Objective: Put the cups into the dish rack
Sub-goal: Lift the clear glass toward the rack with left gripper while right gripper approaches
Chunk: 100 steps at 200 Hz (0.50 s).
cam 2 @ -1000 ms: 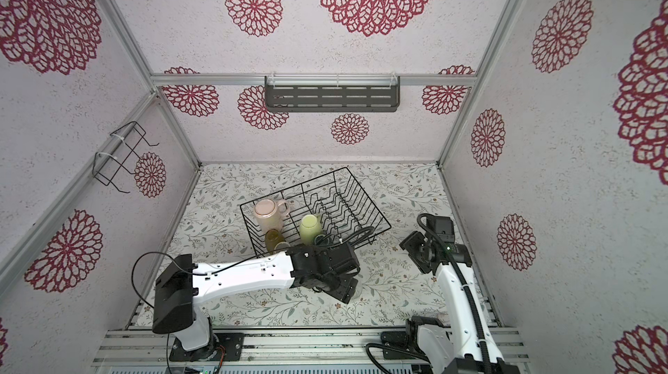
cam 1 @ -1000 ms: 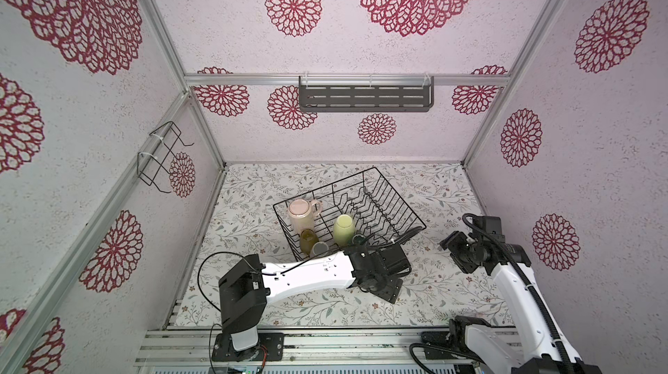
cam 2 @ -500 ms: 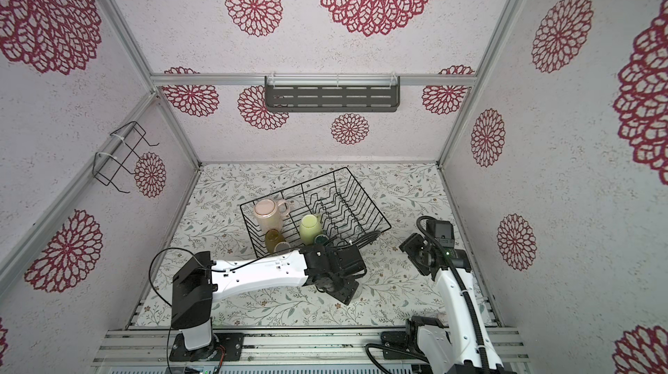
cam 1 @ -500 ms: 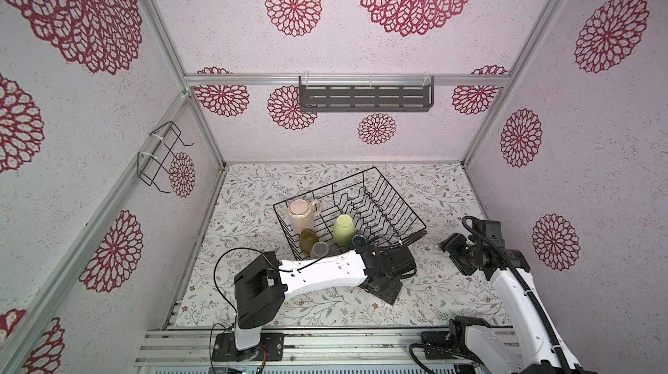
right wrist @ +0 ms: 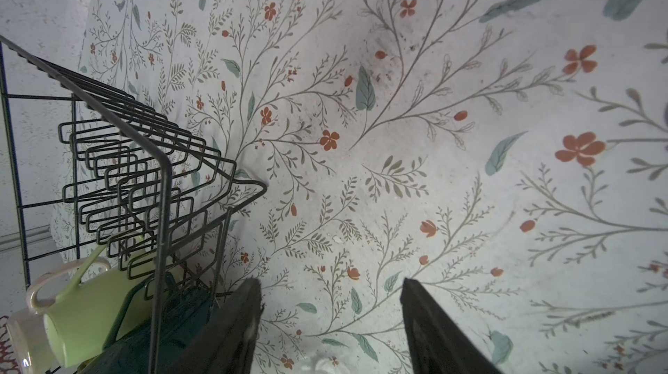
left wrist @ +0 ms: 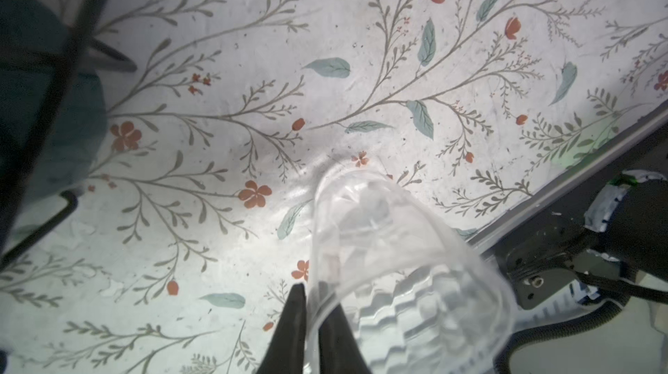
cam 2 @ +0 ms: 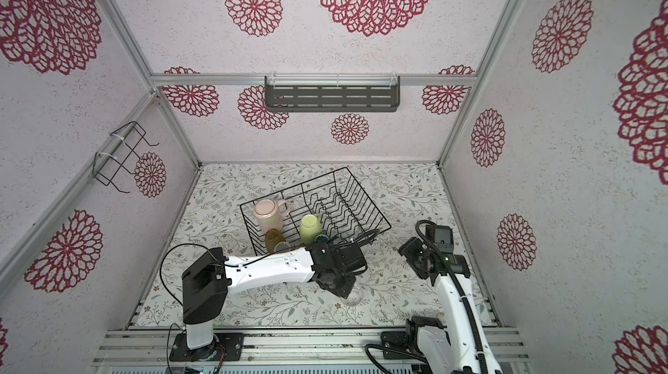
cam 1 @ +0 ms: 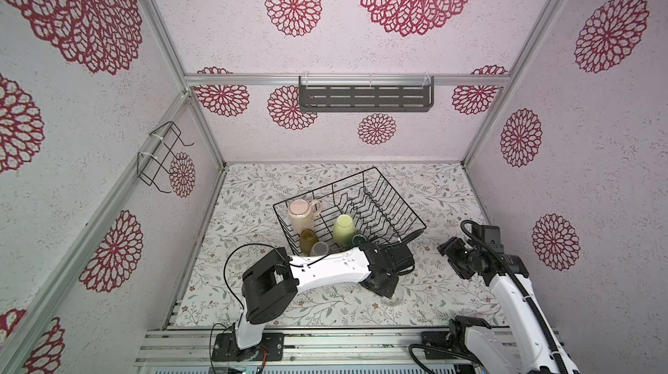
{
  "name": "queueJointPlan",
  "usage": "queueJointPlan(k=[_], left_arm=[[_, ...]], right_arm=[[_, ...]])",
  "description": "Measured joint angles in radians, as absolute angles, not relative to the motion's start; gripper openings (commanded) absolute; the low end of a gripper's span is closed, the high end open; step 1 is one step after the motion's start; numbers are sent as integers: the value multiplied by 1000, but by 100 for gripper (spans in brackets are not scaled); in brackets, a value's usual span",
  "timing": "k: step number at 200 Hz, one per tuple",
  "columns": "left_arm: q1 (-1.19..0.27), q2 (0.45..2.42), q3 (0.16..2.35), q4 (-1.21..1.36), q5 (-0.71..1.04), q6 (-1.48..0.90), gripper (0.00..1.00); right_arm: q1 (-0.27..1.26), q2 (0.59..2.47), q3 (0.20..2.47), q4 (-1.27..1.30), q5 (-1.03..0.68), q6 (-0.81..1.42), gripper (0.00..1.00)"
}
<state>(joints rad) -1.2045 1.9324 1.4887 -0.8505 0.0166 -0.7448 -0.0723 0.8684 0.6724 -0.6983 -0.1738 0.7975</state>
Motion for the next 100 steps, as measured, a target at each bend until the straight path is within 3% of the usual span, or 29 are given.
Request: queueJointPlan(k=[18,60,90,100], left_arm=[[-1202,1901,1452,-848,15,-741,0],[-1153,1687,1317,-791,16,-733,0],[-1084,1465,1182,-657,30,-726,0],[-1047,1390,1132,-602,53,-727,0]], right_arm=[[-73,865,669,-693,-191,797,65],[-73,833,651,-583,-362,786,66],[-32,823,658,-492,-488,816,72],[4,822,667,-462,-528,843,81]])
